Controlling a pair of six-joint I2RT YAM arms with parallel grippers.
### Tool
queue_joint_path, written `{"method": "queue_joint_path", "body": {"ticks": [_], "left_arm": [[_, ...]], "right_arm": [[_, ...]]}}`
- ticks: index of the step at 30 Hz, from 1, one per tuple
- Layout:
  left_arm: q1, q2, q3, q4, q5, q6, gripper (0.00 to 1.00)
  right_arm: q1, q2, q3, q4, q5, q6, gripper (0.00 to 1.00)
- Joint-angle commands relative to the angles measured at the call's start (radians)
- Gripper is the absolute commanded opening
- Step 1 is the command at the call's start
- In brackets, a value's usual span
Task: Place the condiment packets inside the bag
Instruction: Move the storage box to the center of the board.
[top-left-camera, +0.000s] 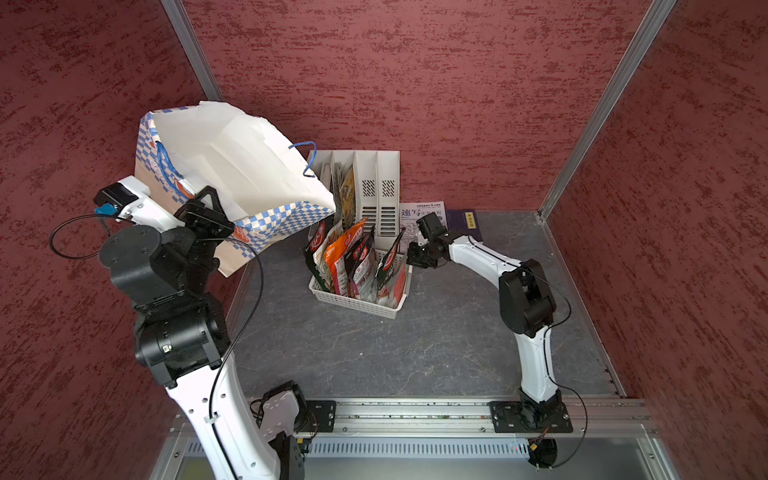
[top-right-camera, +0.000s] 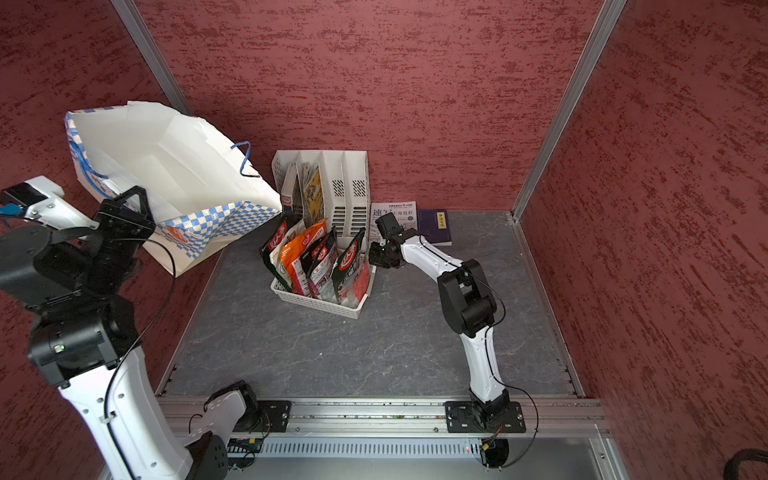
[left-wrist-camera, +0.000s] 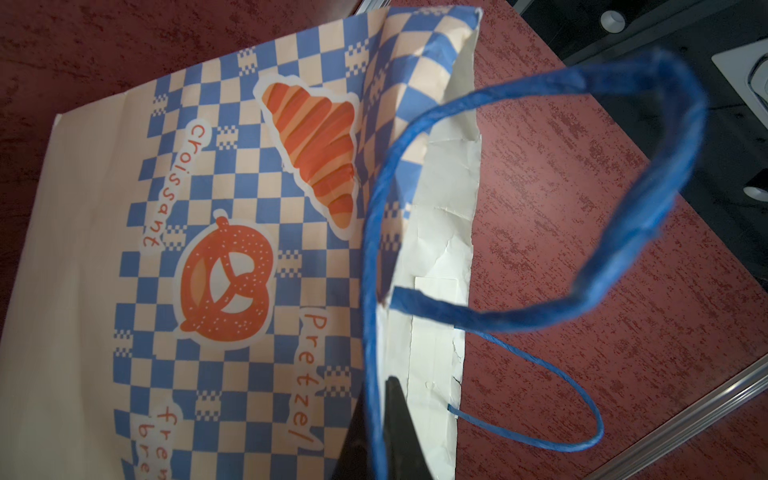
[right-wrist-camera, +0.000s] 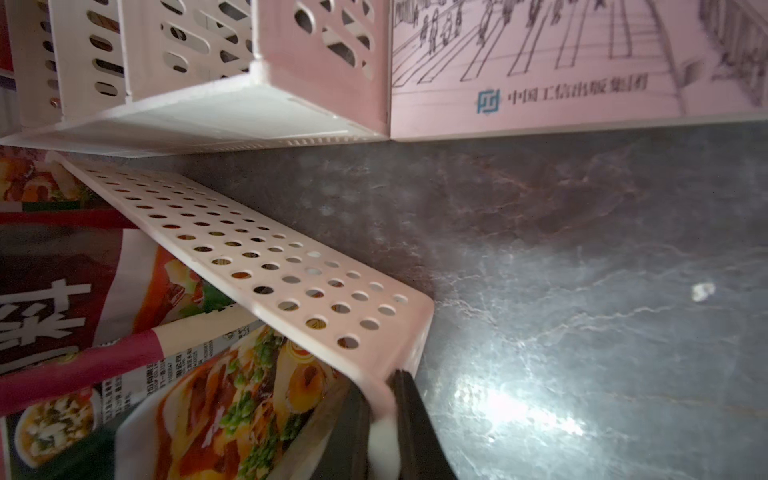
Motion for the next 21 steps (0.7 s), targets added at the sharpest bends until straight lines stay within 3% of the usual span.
{"method": "queue_joint_path", "body": {"ticks": [1,6,10,16,21], "left_arm": [[-0.009,-0.007,0.022,0.006,-0.011,0.028,0.0],[-0.016,-0.003,0.006,0.008,0.003,0.02,0.0],[-0.028,-0.009,-0.028,0.016,0.024,0.007,0.0],[-0.057,-0.006,-0.122,0.046,0.124,-0.055,0.0],[-0.133,0.011,-0.238,0.09,0.304,-0.136,0.0]], "right_arm": [[-0.025,-0.111,-0.098,-0.088,0.054,-0.09,0.0],[-0.135,-0.294,-0.293,-0.118,0.054,-0.165,0.0],[-0.287,-0.407,-0.399,-0.178,0.041,-0.272,0.0],[-0.47,-0.463,-0.413,-0.272,0.144,-0.404,0.0],[-0.592,-0.399,-0.321,-0.239,0.174,-0.446,0.03]]}}
